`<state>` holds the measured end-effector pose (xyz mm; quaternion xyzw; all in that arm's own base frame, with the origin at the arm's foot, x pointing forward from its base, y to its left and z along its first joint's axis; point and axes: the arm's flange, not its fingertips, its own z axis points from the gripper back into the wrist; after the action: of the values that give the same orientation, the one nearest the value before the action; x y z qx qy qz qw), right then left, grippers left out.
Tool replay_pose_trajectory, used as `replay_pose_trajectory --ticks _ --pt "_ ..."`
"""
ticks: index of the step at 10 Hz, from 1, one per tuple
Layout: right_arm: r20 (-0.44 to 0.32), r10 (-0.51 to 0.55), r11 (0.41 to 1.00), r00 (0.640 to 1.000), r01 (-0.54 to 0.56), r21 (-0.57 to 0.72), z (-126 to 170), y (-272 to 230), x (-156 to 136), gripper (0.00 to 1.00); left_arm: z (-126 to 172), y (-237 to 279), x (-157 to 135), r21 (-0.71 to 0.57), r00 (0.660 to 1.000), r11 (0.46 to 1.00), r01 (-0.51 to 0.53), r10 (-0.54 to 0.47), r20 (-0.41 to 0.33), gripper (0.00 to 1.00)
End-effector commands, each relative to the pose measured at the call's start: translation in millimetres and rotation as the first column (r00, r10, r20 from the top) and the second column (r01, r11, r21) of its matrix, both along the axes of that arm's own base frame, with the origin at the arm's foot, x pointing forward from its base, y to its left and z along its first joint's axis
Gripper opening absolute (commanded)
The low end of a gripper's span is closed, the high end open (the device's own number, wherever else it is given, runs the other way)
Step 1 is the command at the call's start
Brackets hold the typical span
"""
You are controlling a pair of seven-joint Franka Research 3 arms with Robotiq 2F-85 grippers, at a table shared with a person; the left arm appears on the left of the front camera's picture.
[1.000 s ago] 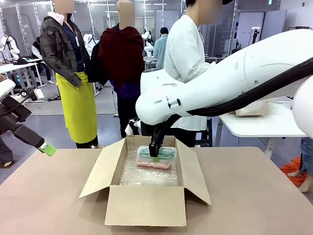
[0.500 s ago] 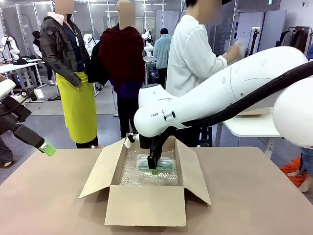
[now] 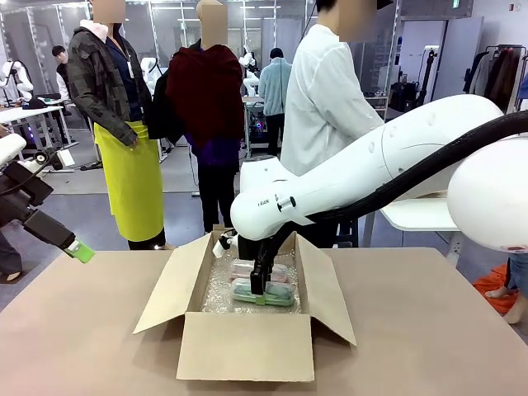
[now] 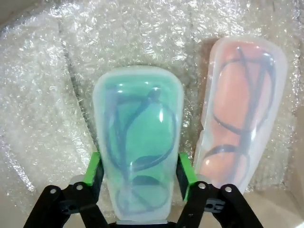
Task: Pack the glasses set securely to prepare it for shipping.
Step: Put the Glasses case from the right side of the table into the Package Box, then position the Package Box on the left side of the table.
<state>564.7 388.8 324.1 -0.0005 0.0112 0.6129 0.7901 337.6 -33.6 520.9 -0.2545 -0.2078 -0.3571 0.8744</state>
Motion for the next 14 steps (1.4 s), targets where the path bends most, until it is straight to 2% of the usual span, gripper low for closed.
replay_pose_trajectory --ticks 1,4,6,7,8,14 --pt "-0.009 0.033 0.999 0.999 -0.033 0.026 7 -1 -4 1.00 0 2 0 -0.027 1.000 0.999 0.024 -0.024 0.006 1.00" --pt "-0.002 0.037 0.999 0.999 -0.037 0.020 12 1 -7 1.00 0 2 0 -0.027 1.000 0.999 0.024 -0.024 0.006 1.00" --pt "0.028 0.071 0.997 0.997 -0.072 0.029 24 -2 -20 1.00 0 2 0 -0.027 1.000 0.999 0.024 -0.024 0.006 1.00" --pt "0.034 0.113 0.993 0.993 -0.112 -0.043 25 -6 -31 1.00 0 2 0 -0.027 1.000 0.999 0.024 -0.024 0.006 1.00" --pt "0.018 0.036 0.999 0.999 -0.036 0.015 17 6 -5 1.00 0 2 0 -0.027 1.000 0.999 0.024 -0.024 0.006 1.00" --pt "0.018 0.036 0.999 0.999 -0.036 0.015 17 6 -5 1.00 0 2 0 -0.027 1.000 0.999 0.024 -0.024 0.006 1.00"
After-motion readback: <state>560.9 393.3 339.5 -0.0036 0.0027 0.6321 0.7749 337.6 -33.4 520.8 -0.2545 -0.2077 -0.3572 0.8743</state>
